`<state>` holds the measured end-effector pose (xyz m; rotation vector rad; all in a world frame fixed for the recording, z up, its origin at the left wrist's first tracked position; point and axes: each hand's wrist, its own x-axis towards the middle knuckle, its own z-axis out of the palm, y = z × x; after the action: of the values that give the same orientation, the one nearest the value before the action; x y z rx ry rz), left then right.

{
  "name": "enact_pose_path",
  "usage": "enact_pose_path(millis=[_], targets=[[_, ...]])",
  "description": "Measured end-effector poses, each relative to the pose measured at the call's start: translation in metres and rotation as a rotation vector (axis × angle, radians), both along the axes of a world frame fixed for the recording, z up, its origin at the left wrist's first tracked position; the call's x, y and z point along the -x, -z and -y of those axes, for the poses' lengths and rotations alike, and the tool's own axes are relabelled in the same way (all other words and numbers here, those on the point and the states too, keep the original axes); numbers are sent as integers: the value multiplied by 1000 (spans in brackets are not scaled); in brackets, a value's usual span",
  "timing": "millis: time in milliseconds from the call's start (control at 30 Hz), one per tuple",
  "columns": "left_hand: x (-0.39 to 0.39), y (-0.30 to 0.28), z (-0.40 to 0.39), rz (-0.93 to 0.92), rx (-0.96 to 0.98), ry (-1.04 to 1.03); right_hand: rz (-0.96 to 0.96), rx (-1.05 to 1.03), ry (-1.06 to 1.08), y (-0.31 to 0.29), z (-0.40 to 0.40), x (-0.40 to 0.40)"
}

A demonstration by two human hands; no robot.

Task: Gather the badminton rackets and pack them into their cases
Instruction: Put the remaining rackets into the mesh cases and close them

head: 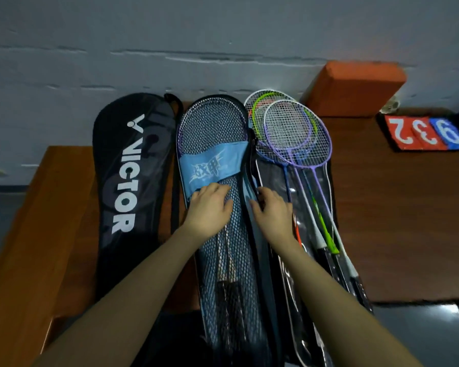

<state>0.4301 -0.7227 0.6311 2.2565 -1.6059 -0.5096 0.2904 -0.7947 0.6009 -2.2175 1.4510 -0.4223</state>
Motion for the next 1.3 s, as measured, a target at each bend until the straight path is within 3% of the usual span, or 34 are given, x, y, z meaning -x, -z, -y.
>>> enact_pose_path(millis=[133, 267, 400, 533, 633, 733, 867, 1033, 1133, 1300], targets=[[-2, 19, 28, -13, -60, -18, -75, -38, -27, 15, 17, -16], [-7, 37, 38, -53, 15, -50, -130, 1, -105, 32, 9, -22], [-10, 44, 45, -107, 114, -63, 149, -25, -6, 34, 6, -22], [-14, 28, 58, -313, 177, -165, 372, -105, -45, 18, 3, -19], [-19, 12, 75, -456, 122, -272, 471, -147, -101, 7, 10, -21], [-21, 7, 83, -479, 85, -273, 463, -207, -131, 2, 20, -23], [-29, 3, 81, -621, 129, -385, 555, -276, 7, -5, 34, -26], [-34, -17, 54, -816, 258, -401, 409, -181, 57, -8, 59, -46], [-42, -30, 38, -839, 295, -434, 318, -124, 25, -19, 68, -65], [-52, -43, 17, -826, 279, -445, 417, -43, 44, -39, 79, -83]])
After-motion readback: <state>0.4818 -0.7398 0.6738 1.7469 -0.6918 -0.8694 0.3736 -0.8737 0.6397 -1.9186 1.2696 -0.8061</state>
